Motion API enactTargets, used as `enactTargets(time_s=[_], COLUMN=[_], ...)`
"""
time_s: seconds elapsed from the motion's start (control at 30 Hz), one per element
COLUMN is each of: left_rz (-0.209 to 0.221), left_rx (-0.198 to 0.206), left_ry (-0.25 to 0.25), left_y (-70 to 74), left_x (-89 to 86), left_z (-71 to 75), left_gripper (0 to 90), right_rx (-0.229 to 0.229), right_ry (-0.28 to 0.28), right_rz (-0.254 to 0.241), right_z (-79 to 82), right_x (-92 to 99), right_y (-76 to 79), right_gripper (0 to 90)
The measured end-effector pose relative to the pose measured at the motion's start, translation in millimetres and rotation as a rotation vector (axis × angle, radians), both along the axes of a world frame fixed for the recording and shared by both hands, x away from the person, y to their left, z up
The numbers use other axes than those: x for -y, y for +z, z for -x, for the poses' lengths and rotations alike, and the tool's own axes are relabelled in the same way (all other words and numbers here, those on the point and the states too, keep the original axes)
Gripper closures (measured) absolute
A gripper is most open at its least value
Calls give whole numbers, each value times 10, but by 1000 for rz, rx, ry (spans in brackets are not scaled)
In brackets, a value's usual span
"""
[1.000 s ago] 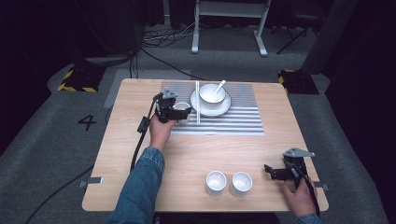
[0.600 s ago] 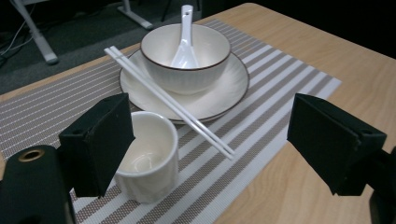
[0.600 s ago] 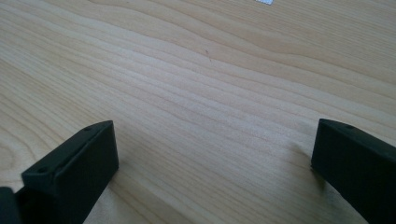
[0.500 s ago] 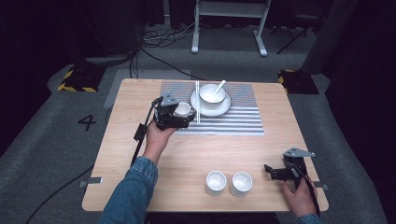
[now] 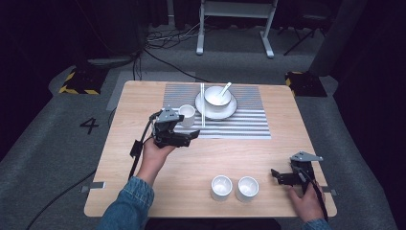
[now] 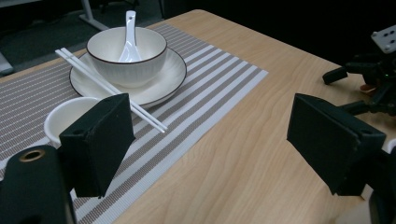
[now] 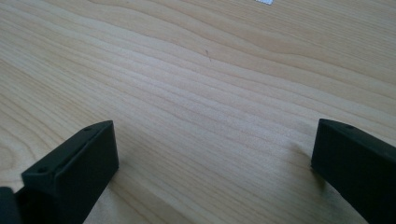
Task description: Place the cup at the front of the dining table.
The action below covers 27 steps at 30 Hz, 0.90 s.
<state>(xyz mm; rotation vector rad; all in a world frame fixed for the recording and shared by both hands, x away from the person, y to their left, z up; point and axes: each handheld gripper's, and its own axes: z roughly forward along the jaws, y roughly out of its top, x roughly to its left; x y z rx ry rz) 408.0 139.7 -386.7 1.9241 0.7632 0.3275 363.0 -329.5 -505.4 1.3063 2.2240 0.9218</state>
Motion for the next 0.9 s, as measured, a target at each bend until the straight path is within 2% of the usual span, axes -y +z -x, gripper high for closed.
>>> enactTargets(time_s=[0.07, 0.1, 0.17, 0.23, 0.3, 0.33, 0.37, 0.43, 0.5, 0.53, 0.57, 0.77, 0.8, 0.83, 0.87, 0.9], left_rz=[-14, -37, -48, -44, -30, -27, -27, -48, -58, -62, -50, -40, -64, -64, -90, -90], left_rx=[7, 17, 22, 26, 13, 18, 43, 69, 72, 46, 33, 12, 6, 6, 0, 0], left_ry=[1, 10, 10, -3, -25, -28, -24, -4, 9, 41, 43, 69, 83, 83, 102, 102], left_y=[5, 16, 22, 31, 42, 45, 43, 29, 14, -18, -35, -132, -182, -182, -223, -223], left_x=[-18, -22, -23, -26, -36, -41, -58, -74, -81, -91, -108, -228, -278, -278, -325, -325], left_z=[64, 130, 165, 231, 292, 325, 392, 454, 480, 517, 533, 603, 633, 633, 676, 676], left_gripper=[148, 148, 148, 148, 147, 147, 147, 150, 152, 154, 154, 154, 154, 155, 155, 156], right_rx=[1, 0, 0, 0, 0, 0, 0, 0, 0, 0, 0, 0, 0, 0, 0, 0], right_ry=[1, 2, 2, 2, 2, 2, 2, 2, 2, 1, 1, 1, 1, 1, 2, 2], right_rz=[-1, 0, -1, -1, -1, -1, -1, -1, -1, -1, -1, -1, -1, -1, -1, -1], right_z=[1, 0, 0, 0, 0, 0, 0, 0, 0, 0, 0, 0, 0, 0, 0, 0], right_x=[0, 0, 0, 0, 0, 0, 0, 0, 0, 0, 0, 0, 0, 0, 0, 0], right_y=[0, 0, 0, 0, 0, 0, 0, 0, 0, 0, 0, 0, 0, 0, 0, 0], right_gripper=[10, 10, 10, 10, 9, 9, 10, 9, 10, 10, 10, 10, 10, 10, 10, 10])
